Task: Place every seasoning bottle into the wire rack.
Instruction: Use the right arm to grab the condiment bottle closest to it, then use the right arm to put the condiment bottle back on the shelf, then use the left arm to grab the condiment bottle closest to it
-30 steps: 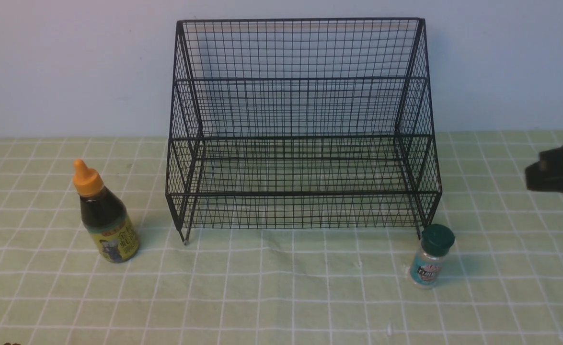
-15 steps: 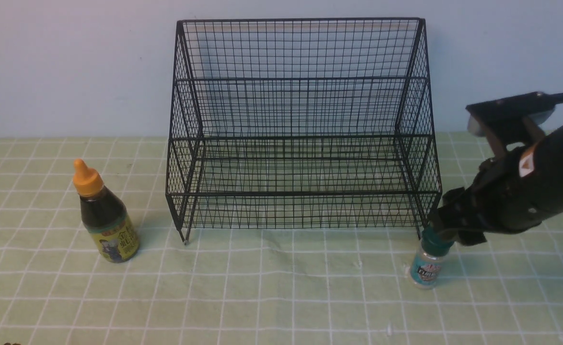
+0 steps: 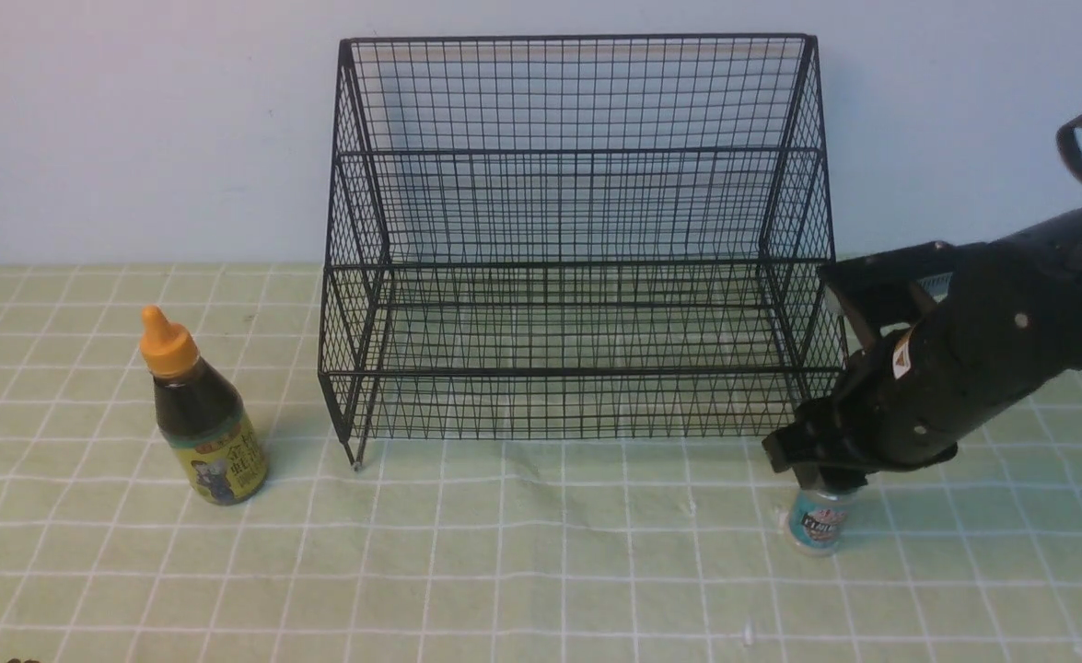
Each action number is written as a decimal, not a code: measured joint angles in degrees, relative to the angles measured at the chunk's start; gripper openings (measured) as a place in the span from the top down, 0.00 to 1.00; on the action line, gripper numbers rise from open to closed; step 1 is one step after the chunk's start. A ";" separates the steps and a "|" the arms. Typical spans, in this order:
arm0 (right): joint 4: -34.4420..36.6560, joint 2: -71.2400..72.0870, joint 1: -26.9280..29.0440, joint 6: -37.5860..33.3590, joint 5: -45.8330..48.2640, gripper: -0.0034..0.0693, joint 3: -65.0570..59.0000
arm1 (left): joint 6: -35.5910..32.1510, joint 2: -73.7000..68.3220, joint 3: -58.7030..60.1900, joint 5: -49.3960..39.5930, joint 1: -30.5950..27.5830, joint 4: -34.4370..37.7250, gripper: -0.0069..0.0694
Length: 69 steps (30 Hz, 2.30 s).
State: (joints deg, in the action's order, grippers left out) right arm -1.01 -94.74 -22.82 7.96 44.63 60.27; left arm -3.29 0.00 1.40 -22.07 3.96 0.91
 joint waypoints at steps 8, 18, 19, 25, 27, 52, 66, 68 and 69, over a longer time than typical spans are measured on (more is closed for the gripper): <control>1.68 8.48 0.00 -2.52 7.88 0.49 0.22 | 0.00 0.00 0.00 0.00 0.00 0.00 0.92; 4.09 18.94 -0.02 -4.59 10.55 0.49 13.37 | 0.00 0.00 0.00 0.00 0.00 0.00 0.92; 4.16 18.33 -0.02 -4.59 10.60 0.49 14.67 | 0.00 0.00 0.00 0.00 0.00 0.00 0.92; 3.81 10.88 -0.02 -4.53 10.37 0.49 19.35 | 0.00 0.00 0.00 0.00 0.00 0.00 0.92; 3.13 6.72 -0.02 -4.20 9.08 0.49 20.23 | 0.00 0.00 0.00 0.00 0.00 0.00 0.92; 2.70 -5.63 -0.07 -2.77 8.95 0.37 23.23 | 0.00 0.00 0.00 0.00 0.00 0.00 0.92; -3.67 30.48 -0.07 0.57 16.51 0.92 23.66 | 0.00 0.00 0.00 0.00 0.00 0.00 0.92; -5.25 37.57 -0.07 2.08 14.55 0.95 19.79 | 0.00 0.00 0.00 0.00 0.00 0.00 0.92; -6.24 41.65 -0.07 2.72 12.90 0.96 17.06 | 0.00 0.00 0.00 0.00 0.00 0.00 0.92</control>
State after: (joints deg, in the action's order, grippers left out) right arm -7.24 -53.08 -22.89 10.68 57.54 77.33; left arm -3.29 0.00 1.40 -22.07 3.96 0.91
